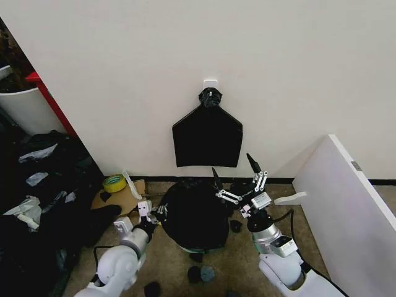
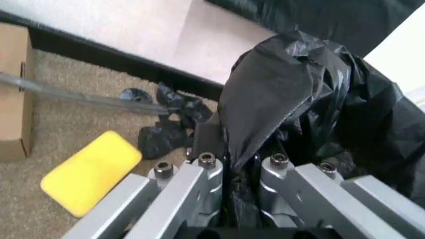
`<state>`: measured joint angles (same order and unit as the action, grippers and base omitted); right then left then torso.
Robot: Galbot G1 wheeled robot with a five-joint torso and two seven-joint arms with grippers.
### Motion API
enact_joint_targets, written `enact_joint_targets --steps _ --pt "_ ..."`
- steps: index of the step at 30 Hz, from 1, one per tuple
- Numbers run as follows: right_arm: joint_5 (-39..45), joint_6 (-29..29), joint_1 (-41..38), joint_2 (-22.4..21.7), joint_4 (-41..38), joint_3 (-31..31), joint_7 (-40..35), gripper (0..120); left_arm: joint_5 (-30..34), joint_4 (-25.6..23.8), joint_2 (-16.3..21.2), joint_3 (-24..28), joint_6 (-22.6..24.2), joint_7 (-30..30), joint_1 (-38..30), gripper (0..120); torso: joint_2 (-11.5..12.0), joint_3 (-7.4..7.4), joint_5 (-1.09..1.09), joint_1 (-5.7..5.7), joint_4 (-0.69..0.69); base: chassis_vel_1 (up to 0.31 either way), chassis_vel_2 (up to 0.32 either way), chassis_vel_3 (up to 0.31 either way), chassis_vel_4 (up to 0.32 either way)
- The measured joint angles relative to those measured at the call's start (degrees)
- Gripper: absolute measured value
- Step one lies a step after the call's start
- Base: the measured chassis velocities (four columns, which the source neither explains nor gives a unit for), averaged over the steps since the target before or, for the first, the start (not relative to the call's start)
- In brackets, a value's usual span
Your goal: Place the garbage bag over the trash bin.
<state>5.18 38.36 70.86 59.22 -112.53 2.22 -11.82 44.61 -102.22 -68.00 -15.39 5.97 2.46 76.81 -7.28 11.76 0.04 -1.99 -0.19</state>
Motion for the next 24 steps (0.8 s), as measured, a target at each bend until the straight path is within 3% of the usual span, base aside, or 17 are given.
enact_joint_targets --steps 5,10,13,24 --pt "0.18 0.06 0.22 -0.08 -0.03 -0.02 0.08 100 -0.30 1.42 -1.15 0.57 -1.06 -0.20 0.14 5 -0.01 -0.01 0.03 0.00 0.01 0.000 0.000 0.000 0.000" --pt "0.30 0.08 0.36 -0.18 -0.10 0.17 0.12 100 -0.04 0.86 -1.40 0.51 -0.73 0.63 0.67 26 0.00 -0.01 0.01 0.00 0.00 0.000 0.000 0.000 0.000" --pt "0.32 0.10 0.48 -0.12 -0.13 0.17 0.12 100 0.00 0.27 -1.26 0.33 -0.33 1.12 1.19 33 0.00 0.00 0.00 0.00 0.00 0.000 0.000 0.000 0.000" --pt "0.64 0.15 0.65 -0.25 -0.12 0.25 0.15 100 1.79 -8.29 1.67 -2.36 0.79 1.61 3.86 74 0.00 0.01 0.00 0.00 0.00 0.000 0.000 0.000 0.000"
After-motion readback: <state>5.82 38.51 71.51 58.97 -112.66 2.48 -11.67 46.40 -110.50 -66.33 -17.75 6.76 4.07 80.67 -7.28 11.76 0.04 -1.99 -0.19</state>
